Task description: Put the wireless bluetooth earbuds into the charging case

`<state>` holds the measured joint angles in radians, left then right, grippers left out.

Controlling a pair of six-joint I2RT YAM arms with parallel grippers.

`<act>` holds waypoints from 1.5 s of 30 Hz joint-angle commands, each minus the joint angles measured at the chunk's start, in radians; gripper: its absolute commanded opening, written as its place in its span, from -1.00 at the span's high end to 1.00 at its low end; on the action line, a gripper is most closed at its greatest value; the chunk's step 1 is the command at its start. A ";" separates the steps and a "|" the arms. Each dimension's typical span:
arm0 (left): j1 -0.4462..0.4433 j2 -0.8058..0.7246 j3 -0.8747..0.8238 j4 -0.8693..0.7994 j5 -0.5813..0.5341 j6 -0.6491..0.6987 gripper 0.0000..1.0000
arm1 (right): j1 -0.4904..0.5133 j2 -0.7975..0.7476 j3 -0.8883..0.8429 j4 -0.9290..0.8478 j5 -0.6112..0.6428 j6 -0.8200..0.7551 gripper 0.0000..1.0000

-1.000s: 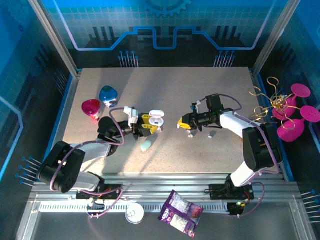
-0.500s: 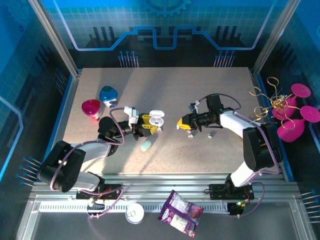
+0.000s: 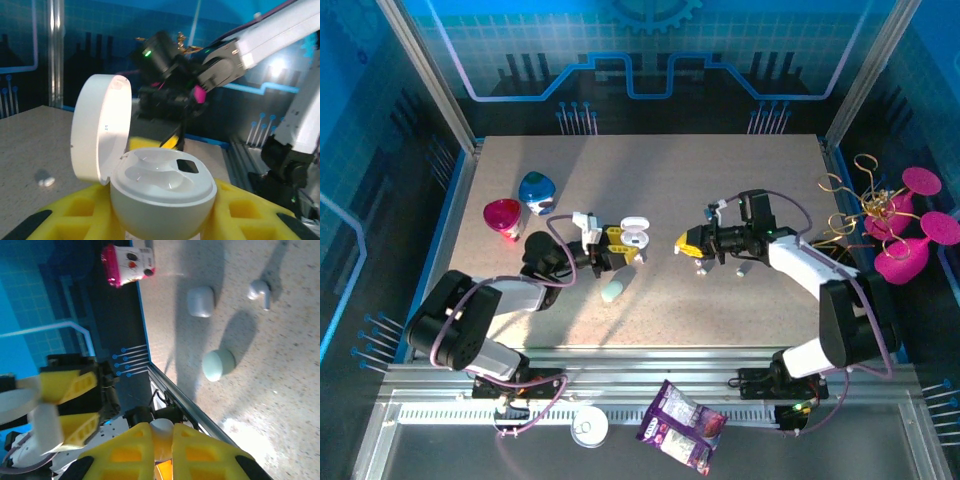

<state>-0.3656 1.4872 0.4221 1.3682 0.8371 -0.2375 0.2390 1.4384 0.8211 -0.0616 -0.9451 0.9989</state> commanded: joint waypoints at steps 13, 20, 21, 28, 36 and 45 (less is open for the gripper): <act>-0.066 0.139 0.085 0.034 -0.202 0.168 0.33 | 0.120 -0.169 -0.089 0.466 0.091 0.445 0.82; -0.091 0.151 0.080 0.033 -0.217 0.211 0.33 | 0.182 -0.135 -0.029 0.509 0.117 0.447 0.82; -0.094 0.153 0.081 0.034 -0.217 0.213 0.33 | 0.189 -0.129 -0.017 0.494 0.122 0.433 0.82; -0.100 0.159 0.086 0.033 -0.242 0.218 0.34 | 0.216 -0.105 0.043 0.412 0.177 0.367 0.83; -0.121 0.168 0.102 0.033 -0.303 0.221 0.35 | 0.253 -0.100 0.108 0.267 0.259 0.250 0.83; -0.129 0.164 0.107 0.032 -0.339 0.218 0.35 | 0.275 -0.088 0.139 0.155 0.309 0.167 0.83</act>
<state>-0.4858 1.6505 0.5083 1.3674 0.5220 -0.0444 0.5007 1.3354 0.9276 0.1421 -0.6624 1.2102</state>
